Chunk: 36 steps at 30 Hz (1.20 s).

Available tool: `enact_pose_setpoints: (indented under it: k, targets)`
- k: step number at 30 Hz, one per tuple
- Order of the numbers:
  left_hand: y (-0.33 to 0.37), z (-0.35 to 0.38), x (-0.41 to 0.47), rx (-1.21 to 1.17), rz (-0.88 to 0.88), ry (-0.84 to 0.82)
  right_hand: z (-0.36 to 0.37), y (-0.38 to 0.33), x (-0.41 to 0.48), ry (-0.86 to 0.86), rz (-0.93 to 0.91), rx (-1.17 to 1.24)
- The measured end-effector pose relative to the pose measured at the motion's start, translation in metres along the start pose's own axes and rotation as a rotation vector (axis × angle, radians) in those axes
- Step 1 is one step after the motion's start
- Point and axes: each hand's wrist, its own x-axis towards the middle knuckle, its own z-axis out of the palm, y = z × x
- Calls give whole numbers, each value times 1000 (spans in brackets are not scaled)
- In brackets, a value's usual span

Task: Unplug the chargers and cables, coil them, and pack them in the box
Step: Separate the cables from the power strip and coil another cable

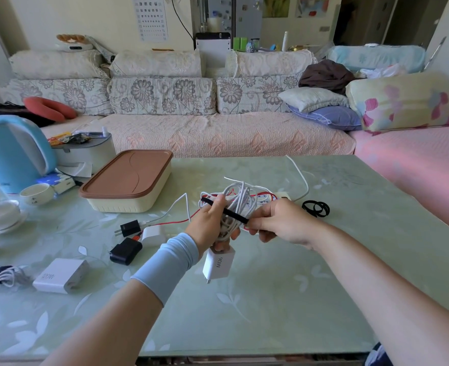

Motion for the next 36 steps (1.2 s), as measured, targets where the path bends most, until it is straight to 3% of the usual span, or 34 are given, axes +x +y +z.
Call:
enact_pose_setpoints:
  k: [6, 10, 15, 20, 25, 31, 36]
  targets:
    - [8, -7, -13, 149, 91, -118, -4, -1, 0, 17, -292, -196]
    - [10, -7, -19, 353, 81, -113, -7, 8, 7, -75, -209, -375]
    - [9, -6, -16, 788, 184, -56, -6, 4, 0, -195, 12, -37]
    - [13, -6, -18, 925, 273, -84, -9, -4, 3, -198, 184, 380]
    - [7, -8, -16, 971, 273, -108, 7, -5, -1, -52, 161, 264]
    - [4, -3, -20, 985, 452, 107, 14, -9, -2, -14, 185, 300]
    - [4, 0, -22, 961, 598, 158, 7, -10, -6, -79, 242, 429]
